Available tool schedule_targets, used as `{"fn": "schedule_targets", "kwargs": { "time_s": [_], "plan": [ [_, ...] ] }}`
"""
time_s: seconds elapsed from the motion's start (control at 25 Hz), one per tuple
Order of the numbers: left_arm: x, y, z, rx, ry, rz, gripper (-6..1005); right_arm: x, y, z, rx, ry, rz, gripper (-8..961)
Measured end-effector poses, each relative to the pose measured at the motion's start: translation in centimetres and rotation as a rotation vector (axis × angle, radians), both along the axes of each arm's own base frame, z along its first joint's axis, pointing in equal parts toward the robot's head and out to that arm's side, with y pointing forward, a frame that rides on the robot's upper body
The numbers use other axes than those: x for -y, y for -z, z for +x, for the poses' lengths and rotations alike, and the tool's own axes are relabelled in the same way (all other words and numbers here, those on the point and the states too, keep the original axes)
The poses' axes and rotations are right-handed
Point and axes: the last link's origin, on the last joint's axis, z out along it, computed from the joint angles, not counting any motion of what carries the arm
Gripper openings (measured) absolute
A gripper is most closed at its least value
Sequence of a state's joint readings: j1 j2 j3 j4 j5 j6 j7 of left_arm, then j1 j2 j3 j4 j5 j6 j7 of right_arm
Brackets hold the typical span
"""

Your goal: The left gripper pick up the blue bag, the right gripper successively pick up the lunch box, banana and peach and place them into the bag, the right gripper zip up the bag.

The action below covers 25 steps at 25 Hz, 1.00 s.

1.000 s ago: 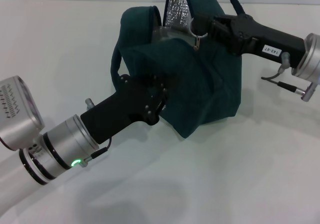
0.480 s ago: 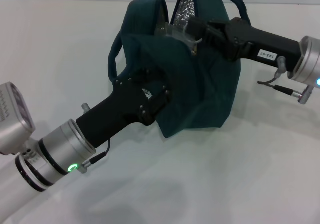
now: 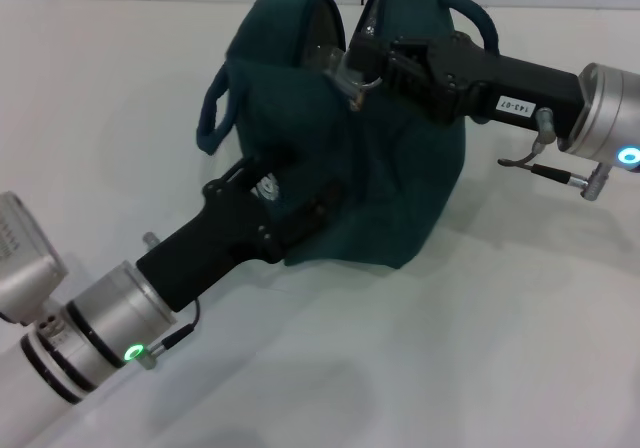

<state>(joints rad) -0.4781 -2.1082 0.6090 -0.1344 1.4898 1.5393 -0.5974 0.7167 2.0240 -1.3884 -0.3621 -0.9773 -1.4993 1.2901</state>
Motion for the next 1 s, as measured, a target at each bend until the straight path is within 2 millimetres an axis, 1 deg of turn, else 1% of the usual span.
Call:
{"fn": "schedule_targets", "kwargs": {
  "time_s": [0.12,0.32,0.52,0.76,0.88,1.0],
  "plan": [
    [0.3,-0.2,-0.8,-0.008,-0.037,0.012,866,0.0,0.0,0.0,0.0,0.0,0.0,11],
    [1.0,0.0,-1.3,-0.01,-0.054,0.004,863,-0.1,0.0,-0.1,0.004,-0.003,0.003,11],
    [2.4,0.1,-1.7,0.018,-0.077,0.013,861,-0.3,0.1,-0.5,0.007,-0.011,0.014,10],
    [3.8,-0.3,-2.0,0.012,-0.133,0.159,854,-0.5,0.5,-1.1,0.021,-0.03,0.007,10],
    [4.1,-0.3,-2.1,0.014,-0.135,0.163,851,-0.7,0.5,-1.2,0.026,-0.03,0.011,10],
    [4.4,-0.5,-2.7,0.006,-0.165,0.181,847,-0.9,0.6,-1.4,0.037,-0.027,0.018,11]
  ]
}}
